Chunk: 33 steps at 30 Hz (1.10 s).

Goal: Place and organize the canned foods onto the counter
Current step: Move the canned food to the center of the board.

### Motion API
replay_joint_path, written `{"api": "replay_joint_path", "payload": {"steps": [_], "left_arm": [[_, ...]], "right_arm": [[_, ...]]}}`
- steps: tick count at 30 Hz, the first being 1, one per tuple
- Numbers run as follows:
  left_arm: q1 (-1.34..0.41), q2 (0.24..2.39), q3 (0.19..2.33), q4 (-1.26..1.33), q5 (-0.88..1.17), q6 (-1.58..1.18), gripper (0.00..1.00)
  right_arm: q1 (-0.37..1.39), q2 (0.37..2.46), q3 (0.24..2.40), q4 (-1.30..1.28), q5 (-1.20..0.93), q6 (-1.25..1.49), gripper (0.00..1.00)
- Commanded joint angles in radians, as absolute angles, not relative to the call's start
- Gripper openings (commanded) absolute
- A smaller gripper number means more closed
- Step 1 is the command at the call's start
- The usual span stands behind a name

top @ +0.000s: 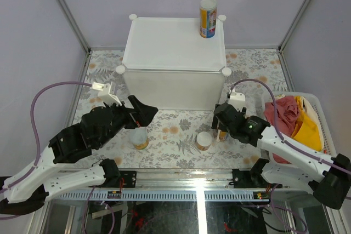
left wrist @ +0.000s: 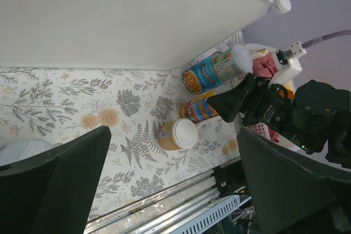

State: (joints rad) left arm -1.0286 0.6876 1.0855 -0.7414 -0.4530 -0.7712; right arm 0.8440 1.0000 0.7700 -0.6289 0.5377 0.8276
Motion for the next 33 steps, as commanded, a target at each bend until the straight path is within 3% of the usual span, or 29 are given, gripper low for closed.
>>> {"api": "replay_joint_path", "payload": {"steps": [1, 33], "left_arm": [[-1.03, 0.671, 1.093, -0.725, -0.478, -0.783, 1.0], [-1.03, 0.602, 1.103, -0.793, -0.527, -0.807, 1.0]], "right_arm": [[0.858, 1.047, 0.796, -0.507, 0.574, 0.768, 0.36], [1.127, 1.484, 1.048, -0.197, 0.421, 0.646, 0.35]]}}
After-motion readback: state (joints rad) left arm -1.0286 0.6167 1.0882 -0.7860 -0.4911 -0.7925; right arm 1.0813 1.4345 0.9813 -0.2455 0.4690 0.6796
